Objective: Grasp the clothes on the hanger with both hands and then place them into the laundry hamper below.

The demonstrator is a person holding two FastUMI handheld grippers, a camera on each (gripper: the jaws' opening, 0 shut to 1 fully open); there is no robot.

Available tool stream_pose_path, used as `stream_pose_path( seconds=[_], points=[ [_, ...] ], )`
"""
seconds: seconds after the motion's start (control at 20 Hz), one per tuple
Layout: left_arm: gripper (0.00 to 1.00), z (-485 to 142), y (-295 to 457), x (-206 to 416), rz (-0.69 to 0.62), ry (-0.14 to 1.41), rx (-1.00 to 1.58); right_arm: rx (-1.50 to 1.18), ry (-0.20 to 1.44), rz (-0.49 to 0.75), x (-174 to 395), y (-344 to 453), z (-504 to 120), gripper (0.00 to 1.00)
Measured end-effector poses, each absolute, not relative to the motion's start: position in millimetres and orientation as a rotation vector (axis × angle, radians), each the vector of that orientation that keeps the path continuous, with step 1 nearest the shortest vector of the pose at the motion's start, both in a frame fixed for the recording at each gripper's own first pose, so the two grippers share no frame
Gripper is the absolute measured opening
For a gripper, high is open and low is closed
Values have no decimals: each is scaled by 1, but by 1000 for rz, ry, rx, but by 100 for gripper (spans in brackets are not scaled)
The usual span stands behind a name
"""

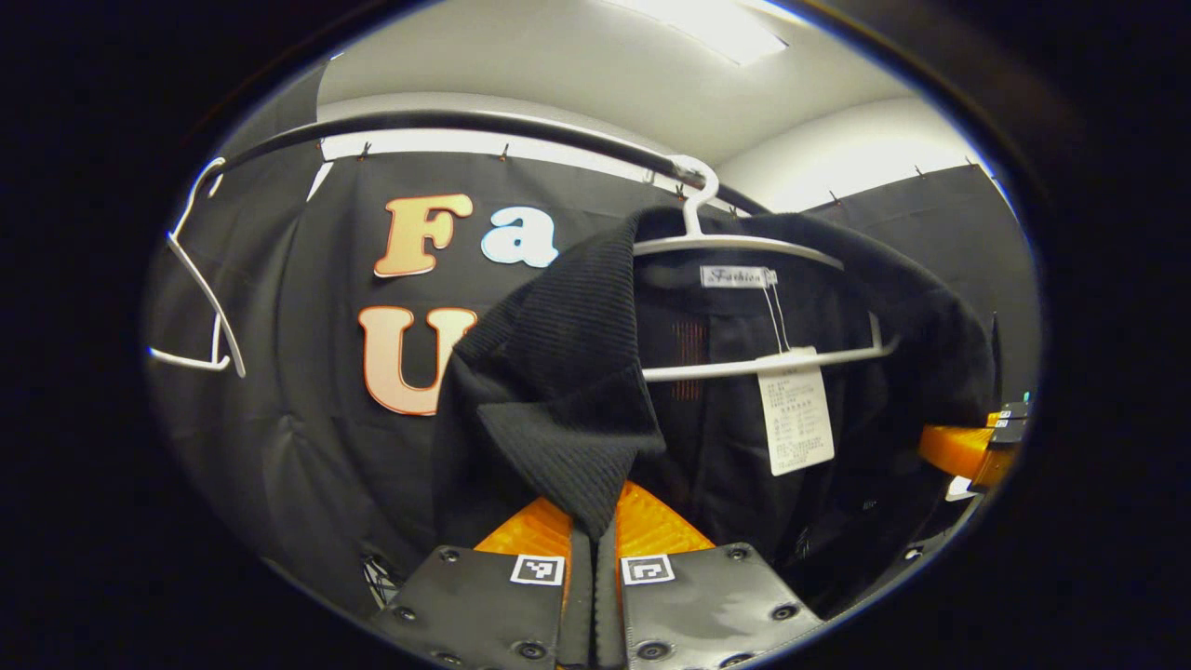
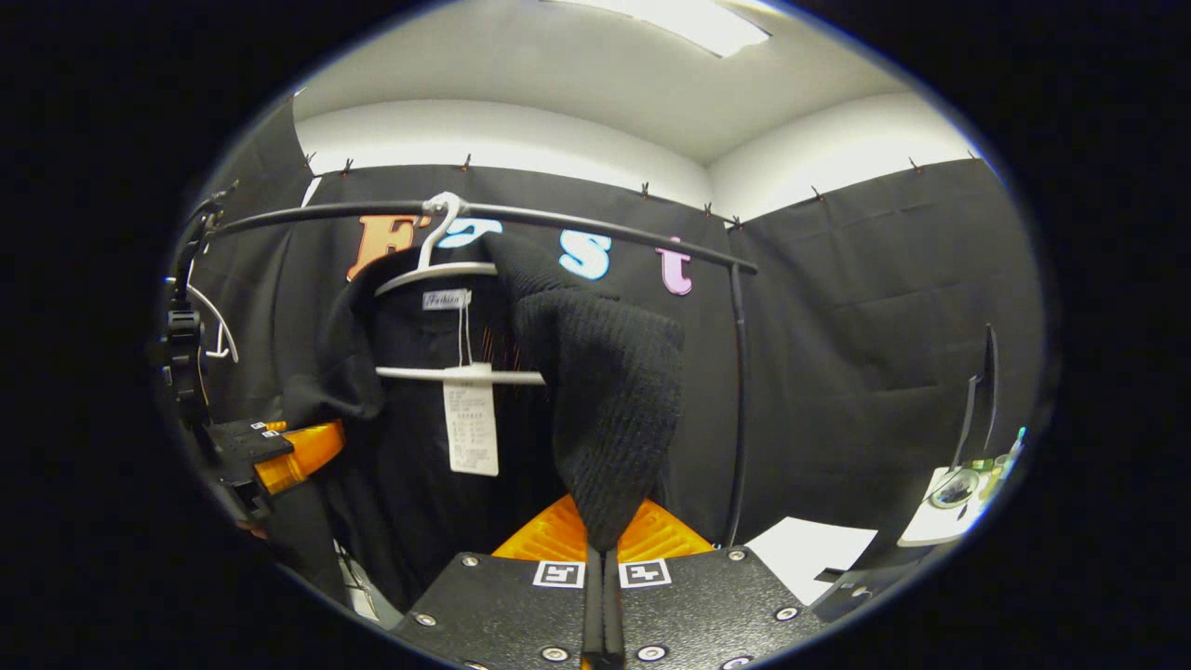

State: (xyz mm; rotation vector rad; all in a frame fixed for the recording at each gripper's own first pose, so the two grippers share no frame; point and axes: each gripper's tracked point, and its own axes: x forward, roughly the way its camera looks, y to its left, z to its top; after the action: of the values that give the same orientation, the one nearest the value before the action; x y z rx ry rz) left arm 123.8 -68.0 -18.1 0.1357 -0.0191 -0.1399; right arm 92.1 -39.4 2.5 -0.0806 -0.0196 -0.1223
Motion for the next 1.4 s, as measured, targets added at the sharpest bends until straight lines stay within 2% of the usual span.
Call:
stream_pose_path(
  seconds=[0.25,0.65,0.7,0.8,0.85,0.95,1.0,1.05,1.15,1.2,1.4],
  points=[
    [9,28,-53,125,-75,-102,142,-157,-106,-167,98,-66,54,0],
    [6,81,-19,144,30,-247,161,-153,-146,-201,139,-107,78,3],
    [11,82,-16,148,37,-253,161,-149,-149,-198,143,-110,76,0],
    [8,86,-9,153,55,-266,152,-142,-153,-186,151,-112,72,4],
    [8,87,-5,156,64,-270,149,-144,-152,-177,155,-112,68,0],
    [9,86,3,162,86,-274,154,-139,-142,-172,163,-115,55,0],
    [9,88,7,164,99,-283,156,-127,-134,-166,165,-116,47,4],
    [9,89,10,165,111,-291,156,-114,-123,-169,168,-119,40,0],
    [12,89,15,171,120,-286,148,-92,-105,-162,172,-121,25,0],
    [9,87,16,173,121,-283,142,-89,-92,-154,173,-117,17,0],
    [8,85,23,185,138,-280,175,-88,-81,-101,175,-89,-4,0]
  ],
)
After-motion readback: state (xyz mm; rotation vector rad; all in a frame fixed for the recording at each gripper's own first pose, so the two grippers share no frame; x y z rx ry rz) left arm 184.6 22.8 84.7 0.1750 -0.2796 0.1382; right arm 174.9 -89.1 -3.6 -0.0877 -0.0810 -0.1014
